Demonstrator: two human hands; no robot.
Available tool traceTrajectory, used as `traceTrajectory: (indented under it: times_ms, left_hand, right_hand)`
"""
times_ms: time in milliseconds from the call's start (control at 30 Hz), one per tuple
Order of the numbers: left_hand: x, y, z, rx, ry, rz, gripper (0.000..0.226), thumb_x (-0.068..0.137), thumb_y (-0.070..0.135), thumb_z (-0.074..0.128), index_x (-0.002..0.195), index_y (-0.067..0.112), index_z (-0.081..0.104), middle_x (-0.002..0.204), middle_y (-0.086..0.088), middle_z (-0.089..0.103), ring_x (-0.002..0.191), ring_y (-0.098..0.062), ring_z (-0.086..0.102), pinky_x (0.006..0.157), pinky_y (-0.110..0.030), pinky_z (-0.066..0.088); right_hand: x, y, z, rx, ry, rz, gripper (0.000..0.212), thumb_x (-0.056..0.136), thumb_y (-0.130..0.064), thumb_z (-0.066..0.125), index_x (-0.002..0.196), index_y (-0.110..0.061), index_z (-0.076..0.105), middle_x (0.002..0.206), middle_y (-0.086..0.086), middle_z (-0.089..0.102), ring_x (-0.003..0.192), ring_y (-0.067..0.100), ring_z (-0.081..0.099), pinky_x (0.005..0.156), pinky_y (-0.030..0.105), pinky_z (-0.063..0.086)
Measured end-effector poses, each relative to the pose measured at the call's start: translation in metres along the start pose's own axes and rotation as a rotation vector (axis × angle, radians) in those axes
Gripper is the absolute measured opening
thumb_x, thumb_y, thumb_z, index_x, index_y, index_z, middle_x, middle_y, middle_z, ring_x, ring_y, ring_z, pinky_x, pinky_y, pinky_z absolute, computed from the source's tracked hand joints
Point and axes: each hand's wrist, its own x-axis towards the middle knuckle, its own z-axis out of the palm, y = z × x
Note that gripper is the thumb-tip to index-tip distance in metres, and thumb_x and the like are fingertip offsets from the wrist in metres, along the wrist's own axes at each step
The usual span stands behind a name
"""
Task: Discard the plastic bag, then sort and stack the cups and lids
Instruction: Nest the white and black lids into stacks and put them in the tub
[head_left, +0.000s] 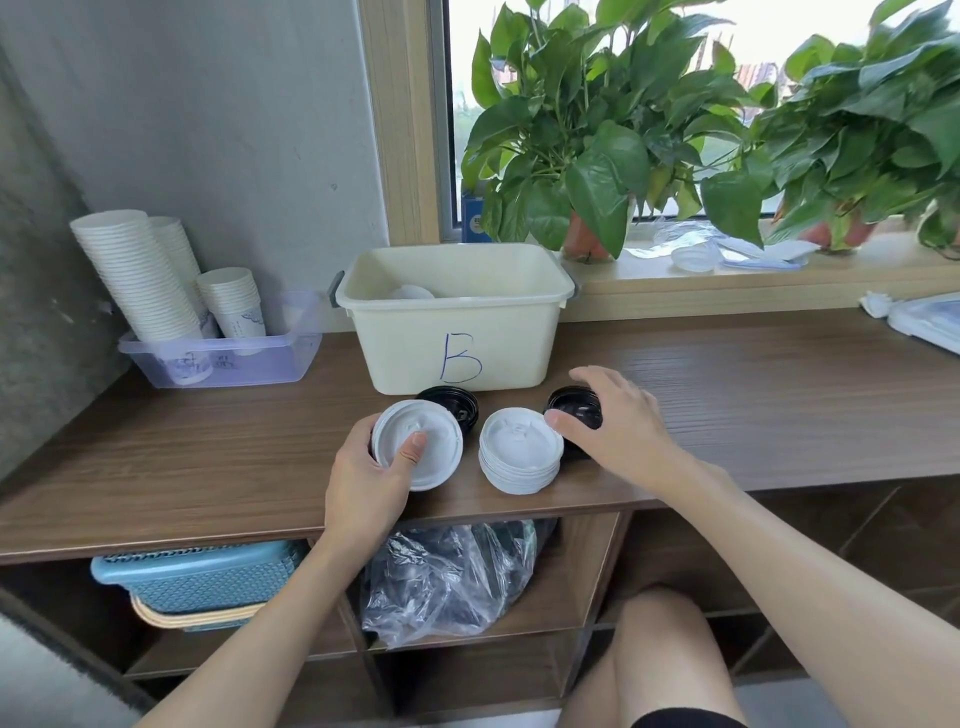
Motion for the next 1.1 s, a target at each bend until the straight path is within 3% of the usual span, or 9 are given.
traceTrajectory:
  times_ms: [100,200,333,433,533,667,733,833,1100]
  left_hand:
    - [-0.001,0.002,0.000,0.005,-0.002,-0.002,0.041,0.078,0.055,0.067,0.113,0.035,0.061,0.104,0.023,0.066,0.100,-0.002,0.061,0.096,-0.041,0.049]
    - [-0.001,0.001,0.000,0.005,-0.009,-0.006,0.037,0.080,0.052,0.068,0.112,0.035,0.060,0.105,0.022,0.066,0.101,-0.004,0.061,0.097,-0.043,0.049]
    - [-0.001,0.002,-0.002,-0.019,-0.021,0.005,0.044,0.079,0.052,0.066,0.118,0.034,0.058,0.110,0.022,0.065,0.105,-0.002,0.061,0.099,-0.041,0.048]
    - [-0.002,0.003,-0.007,-0.057,-0.047,0.073,0.047,0.081,0.045,0.064,0.125,0.032,0.055,0.119,0.020,0.063,0.112,-0.001,0.058,0.102,-0.035,0.045]
    - [-0.001,0.006,-0.014,-0.099,-0.065,0.097,0.039,0.088,0.036,0.064,0.124,0.029,0.053,0.119,0.020,0.061,0.110,0.002,0.057,0.101,-0.029,0.045]
    - [0.002,0.011,-0.023,-0.141,-0.094,0.095,0.040,0.091,0.032,0.061,0.129,0.029,0.048,0.121,0.021,0.057,0.106,0.012,0.053,0.089,-0.005,0.040]
    - [0.004,0.011,-0.026,-0.154,-0.098,0.102,0.043,0.086,0.037,0.058,0.127,0.025,0.052,0.117,0.020,0.060,0.107,0.006,0.056,0.088,-0.010,0.042]
    - [0.006,0.011,-0.029,-0.200,-0.101,0.094,0.041,0.084,0.038,0.059,0.122,0.021,0.055,0.113,0.016,0.063,0.103,0.002,0.060,0.085,-0.013,0.045]
    - [0.003,0.015,-0.042,-0.282,-0.037,-0.001,0.036,0.101,0.045,0.035,0.117,0.025,0.061,0.115,0.013,0.064,0.109,-0.004,0.060,0.096,-0.031,0.048]
  right_hand:
    - [-0.002,-0.012,-0.001,0.008,-0.088,-0.096,0.074,0.075,-0.070,0.056,0.136,-0.032,0.041,0.145,-0.007,0.042,0.139,0.011,0.027,0.118,0.041,0.008]
    - [-0.007,-0.025,0.000,-0.003,-0.211,-0.177,0.098,0.051,-0.083,0.051,0.136,-0.037,0.039,0.142,-0.014,0.042,0.140,0.004,0.021,0.119,0.042,-0.003]
    - [-0.011,-0.034,0.004,-0.059,-0.284,-0.203,0.088,0.053,-0.073,0.065,0.131,-0.039,0.042,0.133,-0.019,0.046,0.138,0.003,0.022,0.118,0.042,-0.009]
    - [-0.010,-0.036,0.006,-0.047,-0.245,-0.181,0.079,0.063,-0.063,0.072,0.132,-0.038,0.043,0.134,-0.015,0.048,0.134,0.006,0.031,0.118,0.042,-0.005]
    - [-0.009,-0.039,0.007,0.027,-0.186,-0.156,0.084,0.055,-0.069,0.062,0.131,-0.039,0.042,0.130,-0.018,0.047,0.129,0.005,0.036,0.119,0.040,-0.001]
    - [-0.008,-0.052,0.006,0.203,-0.067,-0.198,0.078,0.054,-0.065,0.067,0.125,-0.040,0.046,0.121,-0.022,0.046,0.113,0.002,0.045,0.112,0.041,0.026]
    - [-0.009,-0.068,0.005,0.369,-0.063,-0.226,0.071,0.061,-0.048,0.080,0.123,-0.041,0.047,0.125,-0.018,0.047,0.111,0.003,0.049,0.102,0.027,0.036]
    - [-0.014,-0.096,0.011,0.486,-0.109,-0.293,0.071,0.065,-0.030,0.085,0.123,-0.040,0.046,0.127,-0.016,0.045,0.109,-0.006,0.048,0.090,0.004,0.034]
    - [-0.020,-0.127,0.053,0.460,-0.109,-0.365,0.078,0.067,-0.031,0.084,0.132,-0.031,0.041,0.130,-0.022,0.038,0.117,-0.014,0.036,0.092,-0.001,0.027]
